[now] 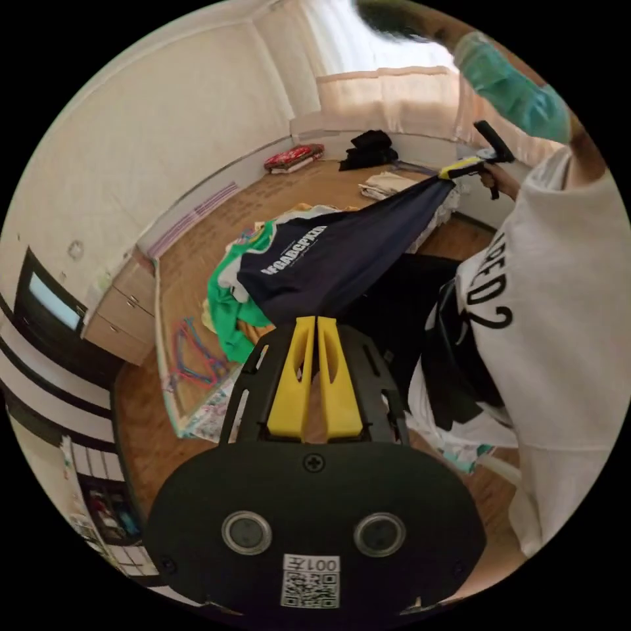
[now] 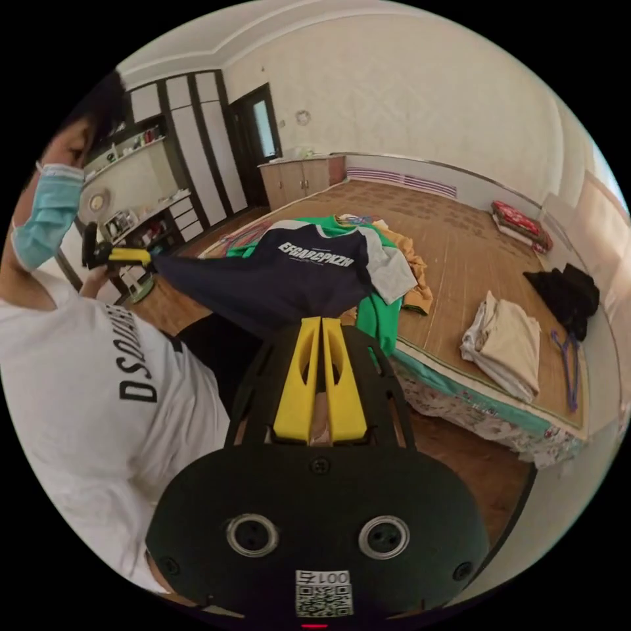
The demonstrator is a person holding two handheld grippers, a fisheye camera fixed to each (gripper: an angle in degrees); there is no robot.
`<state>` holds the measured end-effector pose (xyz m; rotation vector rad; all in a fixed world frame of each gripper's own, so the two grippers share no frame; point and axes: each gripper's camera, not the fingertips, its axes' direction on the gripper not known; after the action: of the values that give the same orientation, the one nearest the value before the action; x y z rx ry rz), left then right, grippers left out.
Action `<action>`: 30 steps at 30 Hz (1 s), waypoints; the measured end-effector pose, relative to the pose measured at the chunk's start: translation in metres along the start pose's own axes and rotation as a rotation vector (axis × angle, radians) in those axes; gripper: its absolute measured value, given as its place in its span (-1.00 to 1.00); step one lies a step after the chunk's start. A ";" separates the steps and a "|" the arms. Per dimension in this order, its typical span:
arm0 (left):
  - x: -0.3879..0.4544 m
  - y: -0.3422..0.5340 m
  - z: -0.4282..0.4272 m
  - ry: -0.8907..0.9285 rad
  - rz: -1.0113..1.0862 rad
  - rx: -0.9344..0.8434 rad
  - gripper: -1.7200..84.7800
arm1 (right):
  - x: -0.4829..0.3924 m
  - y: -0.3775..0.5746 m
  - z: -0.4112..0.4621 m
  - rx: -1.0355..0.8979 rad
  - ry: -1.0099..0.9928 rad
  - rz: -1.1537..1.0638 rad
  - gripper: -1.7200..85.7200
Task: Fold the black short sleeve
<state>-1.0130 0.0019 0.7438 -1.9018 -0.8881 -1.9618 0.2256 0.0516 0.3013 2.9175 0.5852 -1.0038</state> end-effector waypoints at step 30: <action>0.003 -0.148 0.178 0.100 0.009 -0.287 -0.98 | 0.117 -0.085 0.162 -0.354 0.122 -0.067 -0.88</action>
<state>-0.9566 0.2225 0.7026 -1.9264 -0.5960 -2.2593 0.1851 0.1518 0.1133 2.6708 0.7797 -0.6487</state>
